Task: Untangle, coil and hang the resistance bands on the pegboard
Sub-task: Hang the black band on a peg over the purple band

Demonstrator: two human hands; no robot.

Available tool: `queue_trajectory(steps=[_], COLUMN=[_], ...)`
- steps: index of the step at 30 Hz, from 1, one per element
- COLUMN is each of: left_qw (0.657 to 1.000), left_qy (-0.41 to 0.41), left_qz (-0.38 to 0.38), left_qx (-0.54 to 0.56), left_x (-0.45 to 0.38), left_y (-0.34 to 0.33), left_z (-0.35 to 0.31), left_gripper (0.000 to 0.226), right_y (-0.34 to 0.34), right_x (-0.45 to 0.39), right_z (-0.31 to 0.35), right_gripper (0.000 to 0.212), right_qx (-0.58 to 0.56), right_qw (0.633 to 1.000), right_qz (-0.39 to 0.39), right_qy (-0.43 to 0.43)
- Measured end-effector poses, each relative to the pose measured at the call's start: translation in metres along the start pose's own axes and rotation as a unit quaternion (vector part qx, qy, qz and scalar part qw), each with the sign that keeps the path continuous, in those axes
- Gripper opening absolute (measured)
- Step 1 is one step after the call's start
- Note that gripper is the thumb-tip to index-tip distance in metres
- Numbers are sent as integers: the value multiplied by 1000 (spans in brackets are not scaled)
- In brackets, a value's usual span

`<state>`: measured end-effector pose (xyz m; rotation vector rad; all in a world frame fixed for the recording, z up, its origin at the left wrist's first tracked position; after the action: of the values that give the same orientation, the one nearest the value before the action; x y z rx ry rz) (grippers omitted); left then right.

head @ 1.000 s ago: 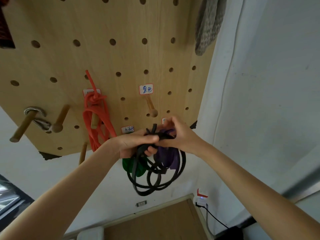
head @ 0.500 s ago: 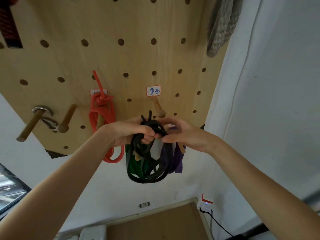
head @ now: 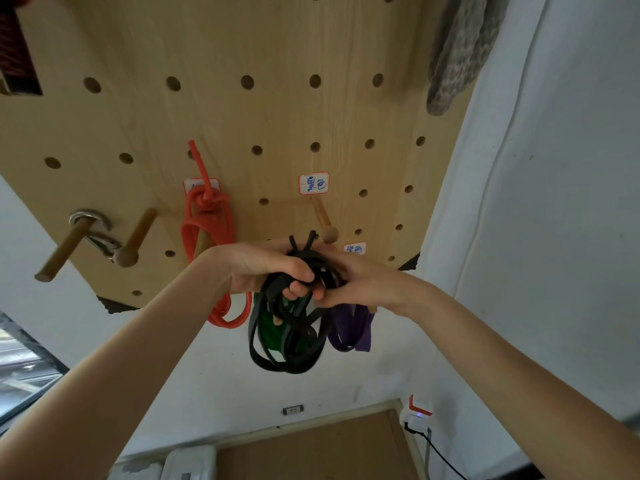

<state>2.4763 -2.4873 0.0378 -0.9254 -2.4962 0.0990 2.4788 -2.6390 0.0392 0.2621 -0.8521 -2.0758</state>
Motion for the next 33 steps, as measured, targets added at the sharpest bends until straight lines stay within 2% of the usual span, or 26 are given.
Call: queue_trajectory(steps=[3,6,9,13,15,18,21,24,26,27,29,30,33], left_qw=[999,985,946,889,855,823,805,774,755,754,769,779,795], left_qy=[10,-23,-134,-280,-300,-315,-347,-356,-374,-371,-329,-304,-274], left_qz=[3,-74,-184,-330,-388,-420,-434,-471,-500,-511,-523,-529,-531], left_qx=[-42,-153,-230,-151,-170,-217,-210,-226,-201,-184,-161,-147,-107], left_x=[8,17,23,6,-9,-24,-27,-30,-34,-38,-49,-55,-68], left_y=[-6,-4,-3,4,12,24,36,40,38,39,40,40,39], left_z=[1,-2,-9,-22,-24,-27,-34,-30,-20,-14,7,19,48], left_gripper=[56,58,69,49,38,29,22,25,34,37,41,38,24], right_y=[5,15,27,48,56,61,66,74,72,67,54,47,26], right_x=[4,13,17,-2,-21,-48,-70,-79,-78,-75,-70,-67,-66], right_z=[-2,-5,-10,-16,-22,-37,-46,-45,-46,-47,-54,-59,-78], right_gripper=[34,10,16,16,17,8,21,22,10,5,11,8,20], right_qx=[33,88,60,37,57,105,122,131,138,137,117,98,36], right_qw=[997,989,984,965,963,959,952,941,943,946,951,952,946], right_qz=[-64,-117,-169,-256,-257,-251,-266,-293,-287,-279,-279,-281,-301], right_qy=[1,-18,-21,-38,-53,-75,-95,-104,-96,-89,-72,-67,-111])
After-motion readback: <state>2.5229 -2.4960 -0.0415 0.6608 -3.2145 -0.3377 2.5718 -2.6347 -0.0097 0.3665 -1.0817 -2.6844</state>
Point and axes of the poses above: each hand's wrist, its own x-axis away from the middle knuckle, its own y-axis out of the back of the hand, z = x × y, the point moved 3 cm from there along -x, towards the middle knuckle, and after that the axes turned 15 degrees about x, right-handed, at the moved point
